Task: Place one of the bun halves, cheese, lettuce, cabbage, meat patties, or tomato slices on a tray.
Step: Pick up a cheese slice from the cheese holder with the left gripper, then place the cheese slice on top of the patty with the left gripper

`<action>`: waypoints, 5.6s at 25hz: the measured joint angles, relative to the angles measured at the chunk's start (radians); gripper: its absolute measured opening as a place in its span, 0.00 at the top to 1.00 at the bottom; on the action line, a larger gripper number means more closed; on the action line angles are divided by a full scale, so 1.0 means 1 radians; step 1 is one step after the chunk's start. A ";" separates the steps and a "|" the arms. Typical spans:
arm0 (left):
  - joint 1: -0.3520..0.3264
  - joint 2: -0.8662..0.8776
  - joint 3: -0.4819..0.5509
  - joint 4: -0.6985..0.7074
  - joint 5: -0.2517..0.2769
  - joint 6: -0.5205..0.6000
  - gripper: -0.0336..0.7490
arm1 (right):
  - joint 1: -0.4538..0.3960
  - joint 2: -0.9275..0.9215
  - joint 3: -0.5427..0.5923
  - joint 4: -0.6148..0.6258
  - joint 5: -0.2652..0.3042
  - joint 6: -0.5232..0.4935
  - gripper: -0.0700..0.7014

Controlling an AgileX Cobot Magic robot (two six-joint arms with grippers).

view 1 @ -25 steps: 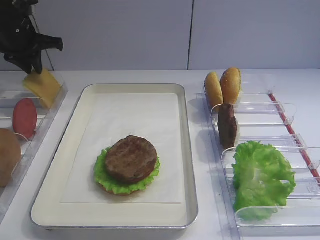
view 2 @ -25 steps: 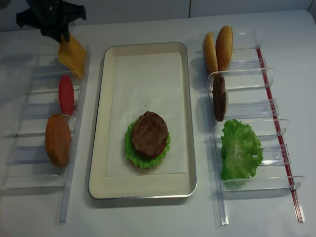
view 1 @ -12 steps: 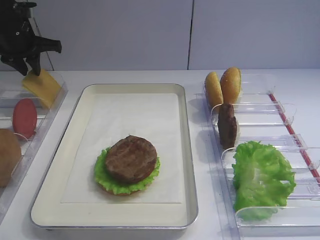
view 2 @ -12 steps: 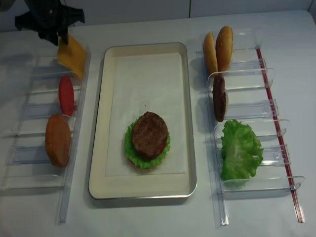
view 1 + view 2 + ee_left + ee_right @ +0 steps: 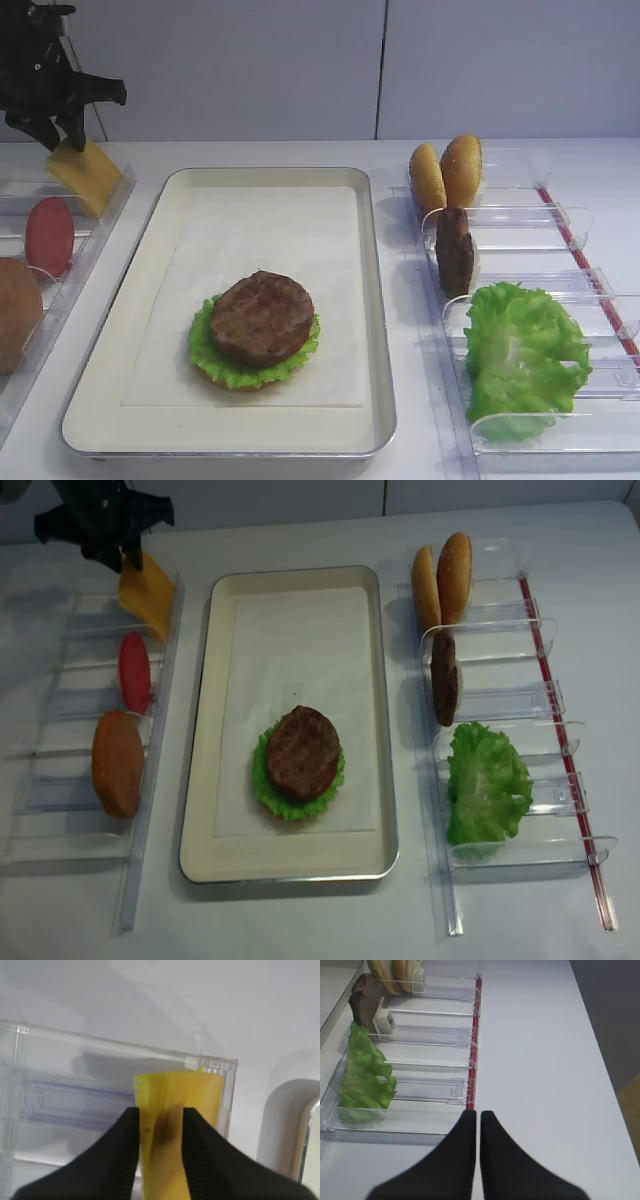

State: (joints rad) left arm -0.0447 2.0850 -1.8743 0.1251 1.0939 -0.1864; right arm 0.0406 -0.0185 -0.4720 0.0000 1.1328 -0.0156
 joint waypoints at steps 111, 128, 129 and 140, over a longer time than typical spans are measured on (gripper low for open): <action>-0.015 -0.816 1.098 -1.392 -0.036 0.895 0.97 | 0.000 0.000 0.000 -0.007 0.002 0.000 0.84; -0.191 -0.692 1.182 -1.651 -0.285 1.048 0.97 | 0.000 0.000 0.000 -0.007 0.000 -0.003 0.84; -0.191 -0.678 1.182 -1.656 -0.283 1.054 0.97 | 0.000 0.000 0.000 -0.007 0.000 -0.003 0.84; -0.191 -0.637 1.182 -1.556 -0.321 1.023 0.97 | 0.000 0.000 0.000 -0.009 0.000 -0.003 0.84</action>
State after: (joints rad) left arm -0.2353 1.4483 -0.6919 -1.4313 0.7733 0.8366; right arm 0.0406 -0.0185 -0.4720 -0.0087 1.1326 -0.0187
